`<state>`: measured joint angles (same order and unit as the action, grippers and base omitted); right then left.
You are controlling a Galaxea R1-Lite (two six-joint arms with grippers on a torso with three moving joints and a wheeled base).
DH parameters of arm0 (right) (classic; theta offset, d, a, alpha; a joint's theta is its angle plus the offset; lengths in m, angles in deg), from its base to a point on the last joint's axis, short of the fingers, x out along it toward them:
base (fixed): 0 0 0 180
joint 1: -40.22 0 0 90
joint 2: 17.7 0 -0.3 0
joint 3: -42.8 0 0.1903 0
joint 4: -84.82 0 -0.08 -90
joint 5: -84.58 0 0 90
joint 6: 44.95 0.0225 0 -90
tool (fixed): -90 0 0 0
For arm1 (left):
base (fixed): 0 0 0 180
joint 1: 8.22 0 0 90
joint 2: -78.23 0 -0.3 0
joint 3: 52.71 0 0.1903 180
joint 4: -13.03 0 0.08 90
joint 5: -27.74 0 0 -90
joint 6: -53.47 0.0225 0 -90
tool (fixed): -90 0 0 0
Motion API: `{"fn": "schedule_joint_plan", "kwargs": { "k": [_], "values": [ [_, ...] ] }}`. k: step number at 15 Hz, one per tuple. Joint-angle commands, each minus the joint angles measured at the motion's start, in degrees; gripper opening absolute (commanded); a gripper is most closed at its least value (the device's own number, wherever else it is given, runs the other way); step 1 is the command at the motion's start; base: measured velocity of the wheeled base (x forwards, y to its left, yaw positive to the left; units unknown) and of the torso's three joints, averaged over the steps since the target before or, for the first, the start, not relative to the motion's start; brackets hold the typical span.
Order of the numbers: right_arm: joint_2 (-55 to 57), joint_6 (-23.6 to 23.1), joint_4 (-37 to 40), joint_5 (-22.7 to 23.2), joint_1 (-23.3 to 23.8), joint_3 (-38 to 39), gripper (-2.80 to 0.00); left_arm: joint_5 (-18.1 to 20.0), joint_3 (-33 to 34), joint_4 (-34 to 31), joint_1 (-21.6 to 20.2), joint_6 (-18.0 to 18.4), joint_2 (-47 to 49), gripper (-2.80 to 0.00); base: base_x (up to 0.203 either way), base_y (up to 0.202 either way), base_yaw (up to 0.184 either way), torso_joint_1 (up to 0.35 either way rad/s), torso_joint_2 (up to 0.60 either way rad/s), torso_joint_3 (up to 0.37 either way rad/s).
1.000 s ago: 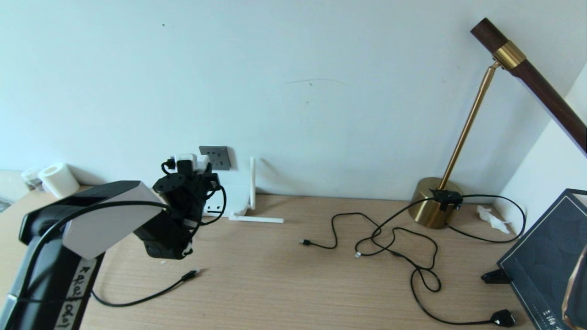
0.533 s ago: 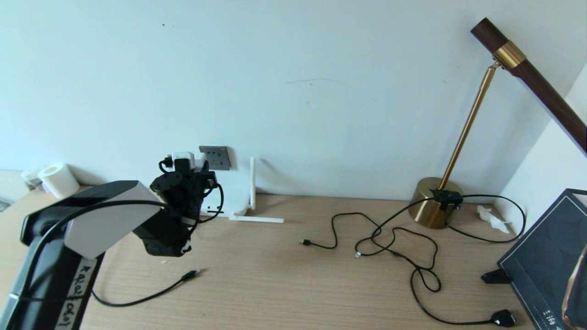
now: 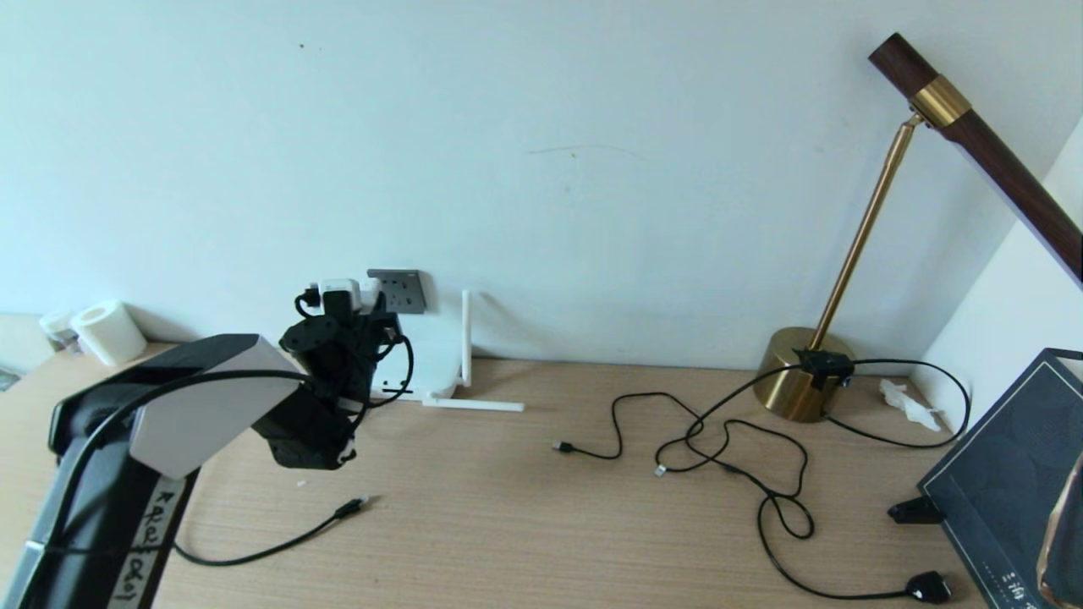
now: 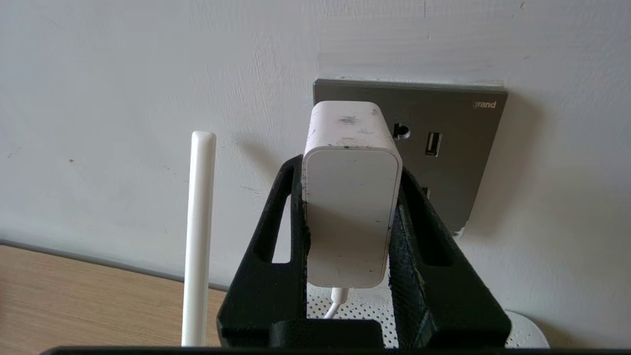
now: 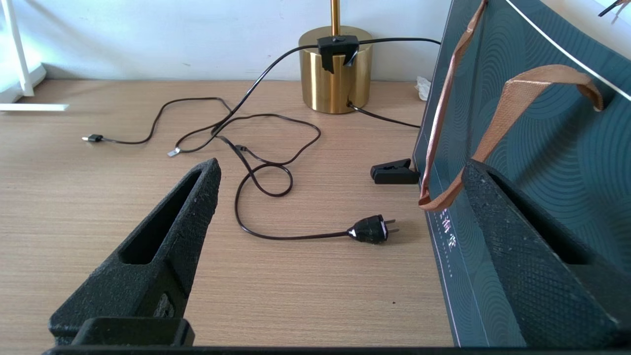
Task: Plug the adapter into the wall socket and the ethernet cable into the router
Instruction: Plug plug into socket, then pick up cable
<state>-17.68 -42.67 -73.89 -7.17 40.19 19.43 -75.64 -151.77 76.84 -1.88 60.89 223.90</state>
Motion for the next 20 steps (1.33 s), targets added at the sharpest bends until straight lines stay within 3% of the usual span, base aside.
{"fn": "schedule_joint_plan", "kwargs": {
  "k": [1, 8, 20],
  "values": [
    [0.0, 0.0, 0.0, 0.0, -0.1, 0.6, 0.0, 0.4, 0.0, 0.5, 0.2, 0.1, 0.6, -2.8, 0.0, 0.0, 0.0, 0.0, 0.0, 0.0],
    [0.0, 0.0, 0.0, 0.0, -0.1, 0.6, 0.0, 3.5, 0.1, 0.5, 0.5, 0.0, 1.4, -2.8, 0.0, 0.0, 0.0, 0.0, 0.0, 0.0],
    [0.0, 0.0, 0.0, 0.0, -0.1, 0.6, 0.0, 5.4, -0.1, 0.5, 0.1, -0.1, 1.9, -2.8, 0.0, 0.0, 0.0, 0.0, 0.0, 0.0]
  ]
}}
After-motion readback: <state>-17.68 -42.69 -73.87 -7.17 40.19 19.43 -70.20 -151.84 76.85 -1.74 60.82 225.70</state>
